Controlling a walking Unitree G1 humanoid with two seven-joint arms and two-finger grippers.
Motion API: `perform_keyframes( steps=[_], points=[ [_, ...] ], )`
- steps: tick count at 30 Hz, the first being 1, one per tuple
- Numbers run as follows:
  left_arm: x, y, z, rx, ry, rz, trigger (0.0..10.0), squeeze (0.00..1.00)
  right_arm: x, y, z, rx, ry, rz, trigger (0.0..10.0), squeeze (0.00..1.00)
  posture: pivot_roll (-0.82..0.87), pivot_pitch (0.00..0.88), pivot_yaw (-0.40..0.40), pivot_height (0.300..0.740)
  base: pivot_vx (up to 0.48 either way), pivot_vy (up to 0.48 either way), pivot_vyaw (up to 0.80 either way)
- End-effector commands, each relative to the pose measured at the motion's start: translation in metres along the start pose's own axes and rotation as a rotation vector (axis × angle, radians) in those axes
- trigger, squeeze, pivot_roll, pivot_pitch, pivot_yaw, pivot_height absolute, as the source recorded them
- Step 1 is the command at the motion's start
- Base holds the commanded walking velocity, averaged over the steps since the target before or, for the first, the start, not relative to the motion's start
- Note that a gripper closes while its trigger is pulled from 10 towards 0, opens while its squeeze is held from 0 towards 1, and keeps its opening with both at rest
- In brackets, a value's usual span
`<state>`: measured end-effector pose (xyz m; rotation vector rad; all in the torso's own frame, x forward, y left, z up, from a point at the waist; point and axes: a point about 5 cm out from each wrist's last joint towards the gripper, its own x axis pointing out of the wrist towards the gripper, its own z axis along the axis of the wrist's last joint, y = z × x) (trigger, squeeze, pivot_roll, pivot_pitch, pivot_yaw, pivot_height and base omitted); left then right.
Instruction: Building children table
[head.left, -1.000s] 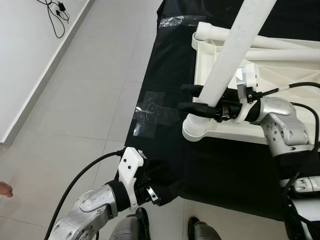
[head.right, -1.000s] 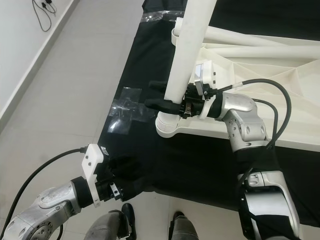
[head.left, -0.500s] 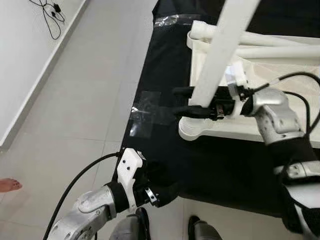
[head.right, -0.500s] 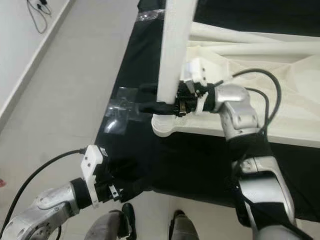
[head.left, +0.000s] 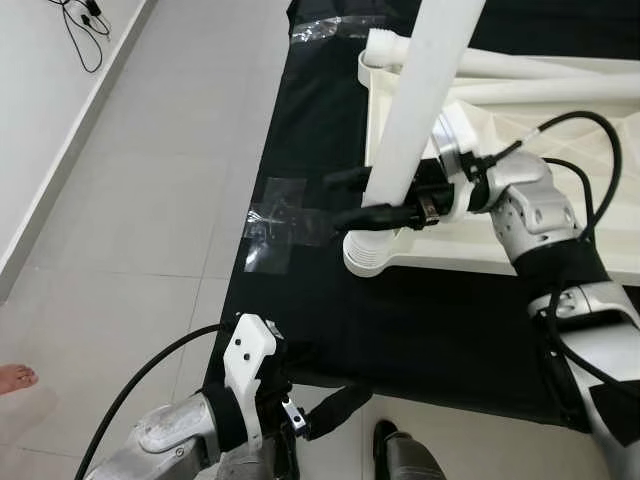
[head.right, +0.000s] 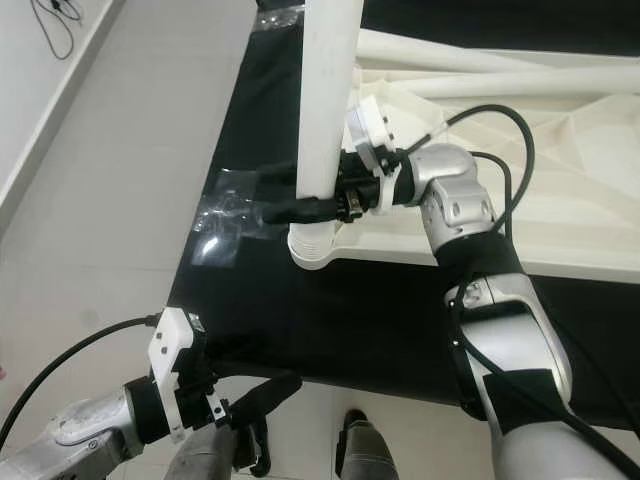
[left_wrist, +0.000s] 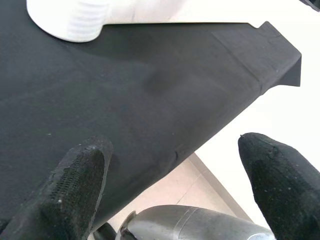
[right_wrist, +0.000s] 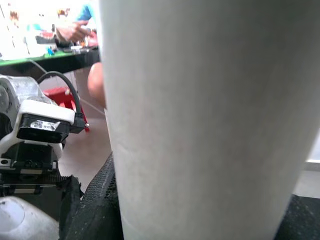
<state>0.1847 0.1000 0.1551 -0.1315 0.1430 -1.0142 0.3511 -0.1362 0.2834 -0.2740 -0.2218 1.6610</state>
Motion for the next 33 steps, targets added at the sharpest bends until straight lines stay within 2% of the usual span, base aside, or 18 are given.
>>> perform_keyframes(
  steps=[1,8,11,14,15,19,28,33],
  points=[
    [-0.005,-0.002,-0.004,-0.013,0.032,0.003,10.0,0.00,0.005,0.008,-0.029,0.100,0.073,0.027,10.0,0.00,0.17,0.390,0.057,0.740,0.000,0.000,0.00],
    [-0.008,-0.003,-0.005,-0.017,0.043,0.006,10.0,0.00,0.003,0.005,-0.032,0.073,0.105,0.008,10.0,0.00,0.17,0.396,0.061,0.740,0.000,0.000,0.00],
    [-0.006,-0.003,-0.004,-0.021,0.044,0.004,10.0,0.00,-0.008,0.014,-0.041,0.026,0.148,-0.014,10.0,0.00,0.15,0.396,0.062,0.740,0.000,0.000,0.00],
    [-0.005,-0.003,-0.004,-0.022,0.043,0.003,10.0,0.00,-0.012,0.018,-0.043,0.006,0.177,-0.027,10.0,0.00,0.15,0.393,0.065,0.740,0.000,0.000,0.00],
    [-0.004,-0.002,-0.004,-0.023,0.041,0.000,10.0,0.00,-0.017,0.025,-0.046,-0.019,0.213,-0.043,10.0,0.00,0.14,0.390,0.067,0.740,0.000,0.000,0.00],
    [-0.002,-0.001,-0.004,-0.025,0.038,-0.006,10.0,0.00,-0.022,0.030,-0.047,-0.011,0.212,-0.051,10.0,0.00,0.13,0.387,0.068,0.740,0.000,0.000,0.00],
    [0.002,0.001,-0.004,-0.027,0.032,-0.007,10.0,0.00,-0.022,0.024,-0.043,0.007,0.207,-0.048,10.0,0.00,0.12,0.374,0.056,0.740,0.000,0.000,0.00],
    [0.003,0.002,-0.004,-0.023,0.025,0.003,10.0,0.00,-0.013,0.010,-0.034,0.043,0.141,-0.095,10.0,0.00,0.12,0.375,0.045,0.740,0.000,0.000,0.00]
  ],
)
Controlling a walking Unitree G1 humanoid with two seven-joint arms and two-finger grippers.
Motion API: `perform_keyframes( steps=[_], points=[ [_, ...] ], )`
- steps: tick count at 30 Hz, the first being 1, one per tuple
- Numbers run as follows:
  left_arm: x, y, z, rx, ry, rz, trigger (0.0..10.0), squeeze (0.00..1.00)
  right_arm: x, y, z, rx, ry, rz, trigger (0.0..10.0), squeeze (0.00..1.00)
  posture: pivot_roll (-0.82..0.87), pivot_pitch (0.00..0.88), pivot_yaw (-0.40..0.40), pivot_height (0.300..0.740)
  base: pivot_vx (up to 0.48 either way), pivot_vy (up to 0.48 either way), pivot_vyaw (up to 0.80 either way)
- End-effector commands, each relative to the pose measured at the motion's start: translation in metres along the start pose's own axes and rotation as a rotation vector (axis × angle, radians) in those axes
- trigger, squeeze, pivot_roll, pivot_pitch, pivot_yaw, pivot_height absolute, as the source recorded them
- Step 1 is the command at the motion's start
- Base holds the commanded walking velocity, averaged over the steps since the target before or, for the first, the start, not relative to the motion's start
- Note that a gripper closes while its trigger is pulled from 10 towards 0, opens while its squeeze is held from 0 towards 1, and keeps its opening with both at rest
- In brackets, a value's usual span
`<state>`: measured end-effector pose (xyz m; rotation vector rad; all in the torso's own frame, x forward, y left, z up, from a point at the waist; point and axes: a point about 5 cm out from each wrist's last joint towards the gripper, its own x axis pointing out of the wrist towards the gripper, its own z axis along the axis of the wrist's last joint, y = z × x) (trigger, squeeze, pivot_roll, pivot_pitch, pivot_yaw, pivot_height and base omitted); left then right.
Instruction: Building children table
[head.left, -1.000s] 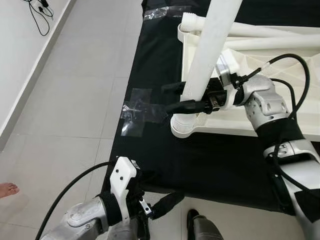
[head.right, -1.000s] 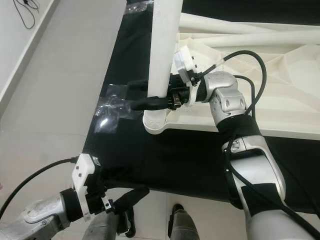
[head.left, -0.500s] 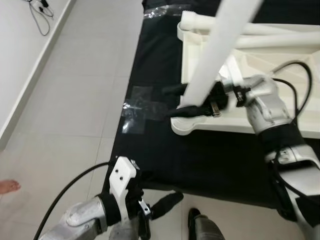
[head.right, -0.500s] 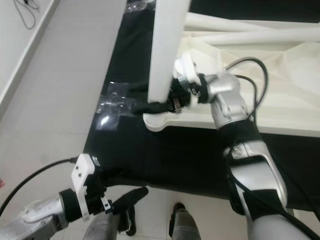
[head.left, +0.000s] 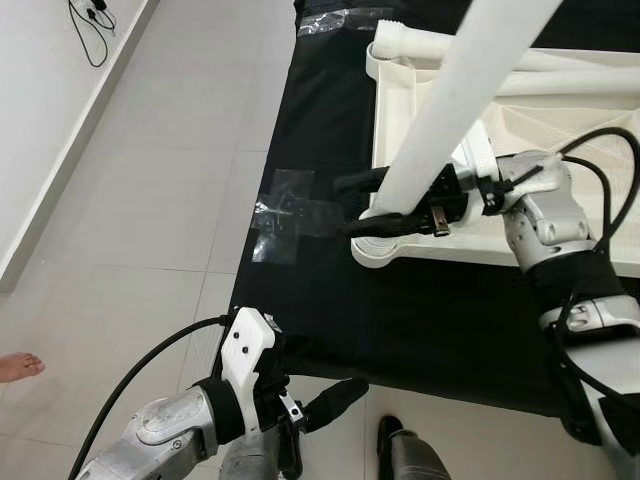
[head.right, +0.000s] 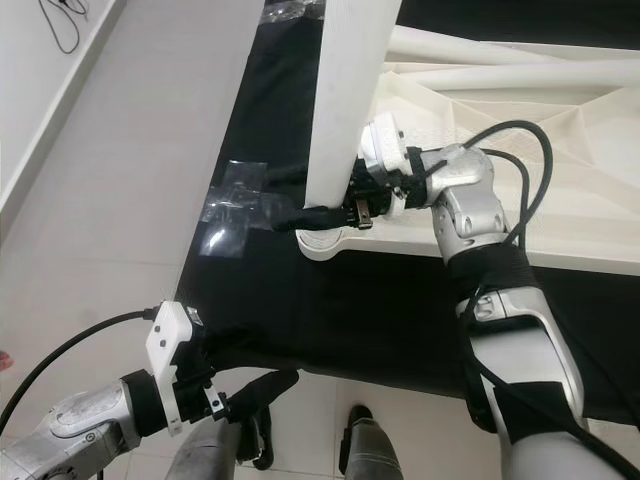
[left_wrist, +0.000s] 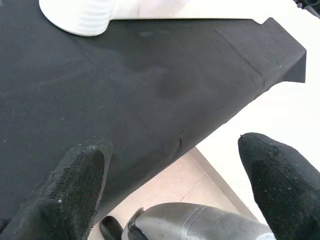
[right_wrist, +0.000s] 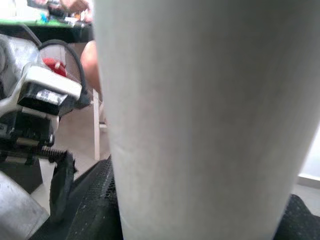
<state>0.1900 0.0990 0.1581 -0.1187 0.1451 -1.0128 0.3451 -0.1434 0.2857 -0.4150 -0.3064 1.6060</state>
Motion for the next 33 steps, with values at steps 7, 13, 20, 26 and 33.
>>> perform_keyframes(
  steps=[7,13,20,26,33],
  points=[
    [0.000,-0.002,-0.007,-0.035,0.012,0.003,10.0,0.00,-0.002,0.008,-0.037,0.192,0.123,-0.044,10.0,0.00,0.12,0.378,0.040,0.740,0.000,0.000,0.00],
    [0.001,-0.003,-0.006,-0.041,0.007,0.002,10.0,0.00,-0.007,0.017,-0.051,0.194,0.272,0.000,10.0,0.00,0.12,0.381,0.039,0.740,0.000,0.000,0.00],
    [0.001,-0.003,-0.006,-0.046,0.005,0.001,10.0,0.00,-0.003,0.014,-0.056,0.220,0.308,-0.056,10.0,0.00,0.12,0.384,0.041,0.740,0.000,0.000,0.00],
    [0.001,-0.003,-0.006,-0.048,0.005,0.001,10.0,0.00,0.001,0.009,-0.054,0.196,0.291,-0.111,10.0,0.00,0.12,0.385,0.040,0.740,0.000,0.000,0.00],
    [0.002,-0.003,-0.006,-0.050,0.004,0.001,10.0,0.00,0.002,0.009,-0.053,0.215,0.243,-0.130,10.0,0.00,0.12,0.384,0.039,0.740,0.000,0.000,0.00]
  ],
)
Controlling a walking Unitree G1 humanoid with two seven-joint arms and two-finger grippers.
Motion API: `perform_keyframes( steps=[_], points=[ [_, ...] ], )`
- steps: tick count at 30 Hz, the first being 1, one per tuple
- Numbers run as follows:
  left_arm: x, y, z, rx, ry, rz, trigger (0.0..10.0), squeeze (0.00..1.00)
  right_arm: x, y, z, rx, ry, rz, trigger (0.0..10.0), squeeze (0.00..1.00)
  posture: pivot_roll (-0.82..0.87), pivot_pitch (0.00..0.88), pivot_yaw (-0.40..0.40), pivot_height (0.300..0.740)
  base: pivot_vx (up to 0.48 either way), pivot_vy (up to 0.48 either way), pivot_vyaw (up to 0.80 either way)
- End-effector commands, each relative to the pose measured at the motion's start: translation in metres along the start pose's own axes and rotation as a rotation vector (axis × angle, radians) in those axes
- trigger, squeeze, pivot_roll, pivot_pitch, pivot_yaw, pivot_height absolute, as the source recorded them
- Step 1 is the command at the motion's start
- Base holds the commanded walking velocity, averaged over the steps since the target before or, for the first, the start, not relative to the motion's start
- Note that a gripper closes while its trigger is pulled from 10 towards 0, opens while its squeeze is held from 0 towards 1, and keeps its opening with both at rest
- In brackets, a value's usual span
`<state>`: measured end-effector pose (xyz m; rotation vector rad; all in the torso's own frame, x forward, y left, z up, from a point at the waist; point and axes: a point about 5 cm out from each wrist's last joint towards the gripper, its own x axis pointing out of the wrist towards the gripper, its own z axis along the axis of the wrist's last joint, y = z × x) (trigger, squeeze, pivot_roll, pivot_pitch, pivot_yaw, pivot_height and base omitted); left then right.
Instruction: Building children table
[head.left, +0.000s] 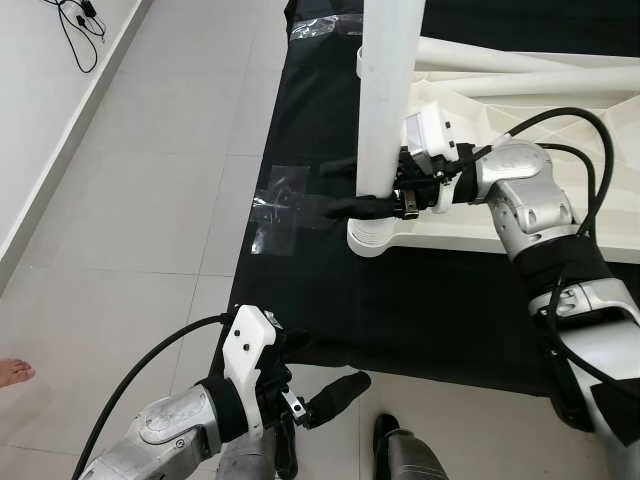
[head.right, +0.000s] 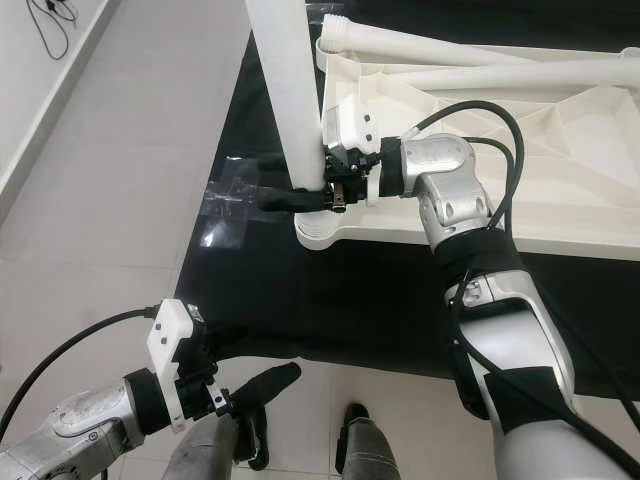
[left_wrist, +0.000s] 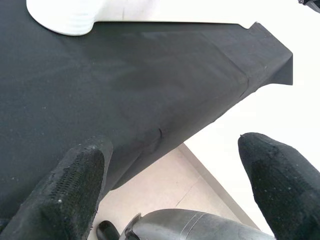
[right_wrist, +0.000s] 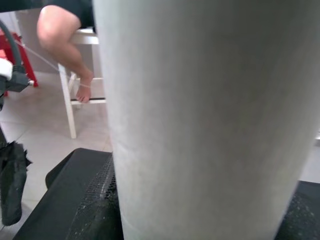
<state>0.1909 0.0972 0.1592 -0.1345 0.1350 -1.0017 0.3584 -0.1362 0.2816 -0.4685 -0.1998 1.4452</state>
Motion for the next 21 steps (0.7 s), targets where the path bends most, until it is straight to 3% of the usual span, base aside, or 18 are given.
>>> perform_keyframes(
  steps=[1,7,21],
  points=[
    [0.000,-0.003,-0.007,-0.042,0.021,-0.008,10.0,0.00,-0.001,0.017,-0.044,0.180,0.102,0.000,10.0,0.00,0.12,0.384,0.039,0.740,0.000,0.000,0.00],
    [0.000,-0.003,-0.008,-0.045,0.021,-0.009,10.0,0.00,-0.006,0.009,-0.045,0.273,0.005,-0.182,10.0,0.00,0.11,0.381,0.043,0.740,0.000,0.000,0.00],
    [0.000,-0.002,-0.009,-0.048,0.026,-0.013,10.0,0.00,-0.005,0.026,-0.058,0.311,-0.010,-0.248,10.0,0.00,0.11,0.368,0.044,0.740,0.000,0.000,0.00]
  ],
)
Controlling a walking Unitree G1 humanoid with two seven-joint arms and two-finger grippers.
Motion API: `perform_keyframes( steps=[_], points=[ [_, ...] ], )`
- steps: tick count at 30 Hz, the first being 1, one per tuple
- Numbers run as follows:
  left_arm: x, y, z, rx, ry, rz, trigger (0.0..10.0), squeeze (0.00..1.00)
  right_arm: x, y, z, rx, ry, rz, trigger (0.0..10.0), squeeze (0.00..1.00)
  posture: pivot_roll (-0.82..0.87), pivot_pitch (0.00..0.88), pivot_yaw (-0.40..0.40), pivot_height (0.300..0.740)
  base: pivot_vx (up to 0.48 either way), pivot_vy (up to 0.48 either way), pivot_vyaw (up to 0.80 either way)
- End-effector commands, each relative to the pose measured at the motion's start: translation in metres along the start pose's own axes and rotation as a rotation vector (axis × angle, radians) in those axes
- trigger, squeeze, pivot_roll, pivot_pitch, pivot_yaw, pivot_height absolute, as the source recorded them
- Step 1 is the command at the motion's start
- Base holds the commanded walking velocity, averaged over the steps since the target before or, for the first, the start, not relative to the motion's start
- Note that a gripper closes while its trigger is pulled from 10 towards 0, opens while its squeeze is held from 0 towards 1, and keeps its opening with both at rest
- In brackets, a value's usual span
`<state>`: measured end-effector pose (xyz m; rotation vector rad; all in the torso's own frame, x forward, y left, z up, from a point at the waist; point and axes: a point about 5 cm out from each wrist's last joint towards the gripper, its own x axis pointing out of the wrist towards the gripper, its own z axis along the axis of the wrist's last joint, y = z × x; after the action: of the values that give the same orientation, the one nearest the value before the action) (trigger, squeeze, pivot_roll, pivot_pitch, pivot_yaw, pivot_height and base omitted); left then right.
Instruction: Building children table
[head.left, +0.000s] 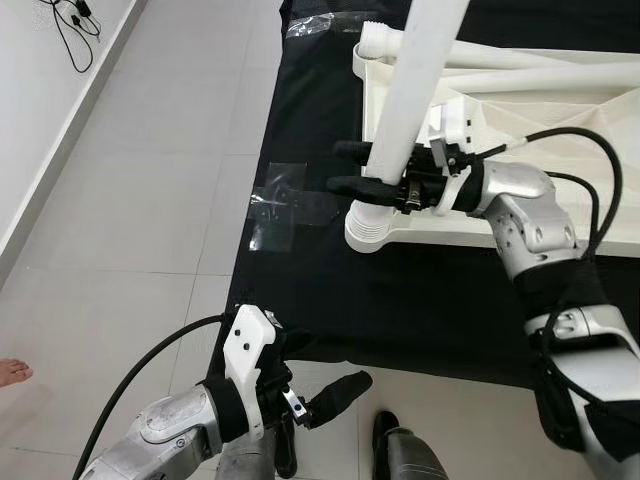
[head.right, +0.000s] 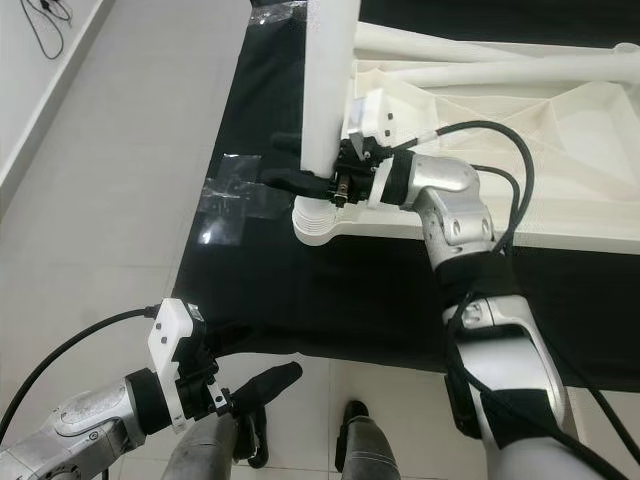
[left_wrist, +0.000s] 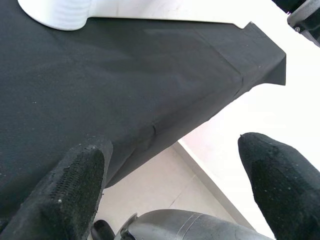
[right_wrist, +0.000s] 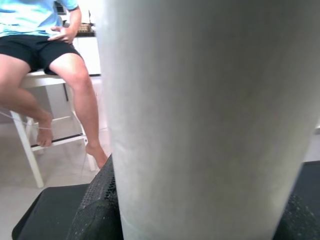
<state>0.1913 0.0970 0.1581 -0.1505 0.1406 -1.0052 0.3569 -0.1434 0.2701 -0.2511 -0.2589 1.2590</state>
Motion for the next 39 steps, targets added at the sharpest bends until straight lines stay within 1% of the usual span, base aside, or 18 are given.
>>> perform_keyframes(
  steps=[1,5,7,8,9,10,11,12,13,14,15,17,19,20,22,28,31,39],
  points=[
    [-0.001,-0.002,-0.008,-0.033,0.028,-0.008,10.0,0.00,-0.009,0.015,-0.050,0.177,0.142,-0.052,10.0,0.00,0.11,0.368,0.044,0.740,0.000,0.000,0.00],
    [-0.001,-0.002,-0.008,-0.032,0.029,-0.008,10.0,0.00,-0.009,0.017,-0.053,0.175,0.154,-0.071,10.0,0.00,0.10,0.367,0.041,0.740,0.000,0.000,0.00],
    [0.000,-0.003,-0.009,-0.032,0.028,-0.006,10.0,0.00,-0.011,0.023,-0.067,0.204,0.250,-0.219,10.0,0.00,0.09,0.365,0.026,0.740,0.000,0.000,0.00],
    [0.000,-0.003,-0.009,-0.032,0.027,-0.004,10.0,0.00,-0.014,0.026,-0.080,0.240,0.321,-0.532,10.0,0.00,0.08,0.362,0.013,0.740,0.000,0.000,0.00],
    [0.000,-0.003,-0.009,-0.032,0.027,-0.004,10.0,0.00,-0.014,0.026,-0.080,0.240,0.321,-0.532,10.0,0.00,0.08,0.362,0.013,0.740,0.000,0.000,0.00],
    [0.000,-0.003,-0.009,-0.032,0.026,-0.003,10.0,0.00,-0.023,0.033,-0.088,0.255,0.368,-0.834,10.0,0.00,0.08,0.362,0.012,0.740,0.000,0.000,0.00],
    [0.000,-0.003,-0.010,-0.032,0.025,-0.002,10.0,0.00,-0.033,0.040,-0.091,0.265,0.401,-1.040,10.0,0.00,0.08,0.362,0.012,0.740,0.000,0.000,0.00],
    [0.000,-0.003,-0.010,-0.032,0.025,-0.002,10.0,0.00,-0.033,0.040,-0.091,0.265,0.401,-1.040,10.0,0.00,0.08,0.362,0.012,0.740,0.000,0.000,0.00],
    [0.000,-0.003,-0.010,-0.032,0.024,-0.001,10.0,0.00,-0.037,0.054,-0.093,0.301,0.405,-1.141,10.0,0.00,0.08,0.362,0.014,0.740,0.000,0.000,0.00],
    [0.001,-0.001,-0.009,-0.031,0.022,0.000,10.0,0.00,-0.022,0.083,-0.094,0.356,0.378,-1.111,10.0,0.00,0.07,0.361,0.021,0.740,0.000,0.000,0.00],
    [0.001,-0.001,-0.009,-0.031,0.022,0.000,10.0,0.00,-0.022,0.083,-0.094,0.356,0.378,-1.111,10.0,0.00,0.07,0.361,0.021,0.740,0.000,0.000,0.00],
    [0.004,0.004,-0.008,-0.021,0.021,-0.001,10.0,0.00,0.005,0.113,-0.088,0.385,0.312,-1.069,10.0,0.00,0.07,0.337,0.031,0.740,0.000,0.000,0.00],
    [0.004,0.004,-0.008,-0.021,0.021,-0.001,10.0,0.00,0.005,0.113,-0.088,0.385,0.312,-1.069,10.0,0.00,0.07,0.337,0.031,0.740,0.000,0.000,0.00],
    [0.005,0.005,-0.008,-0.016,0.021,-0.002,10.0,0.00,0.012,0.117,-0.086,0.378,0.290,-1.064,10.0,0.00,0.07,0.337,0.031,0.740,0.000,0.000,0.00],
    [0.006,0.009,-0.007,0.005,0.014,0.011,10.0,0.00,0.019,0.112,-0.085,0.328,0.283,-1.079,10.0,0.00,0.08,0.314,0.030,0.740,0.000,0.000,0.00],
    [0.009,0.017,-0.003,0.022,-0.015,0.051,10.0,0.00,0.021,0.106,-0.085,0.291,0.312,-1.133,10.0,0.00,0.08,0.299,0.030,0.740,0.000,0.000,0.00],
    [0.009,0.030,0.004,0.054,-0.051,0.105,10.0,0.00,0.019,0.102,-0.084,0.254,0.313,-1.143,10.0,0.00,0.08,0.281,0.028,0.740,0.000,0.000,0.00],
    [0.006,0.045,0.025,0.123,-0.114,0.136,10.0,0.00,0.015,0.080,-0.079,0.170,0.246,-1.020,10.0,0.00,0.07,0.250,0.027,0.740,0.000,0.000,0.00]
  ],
)
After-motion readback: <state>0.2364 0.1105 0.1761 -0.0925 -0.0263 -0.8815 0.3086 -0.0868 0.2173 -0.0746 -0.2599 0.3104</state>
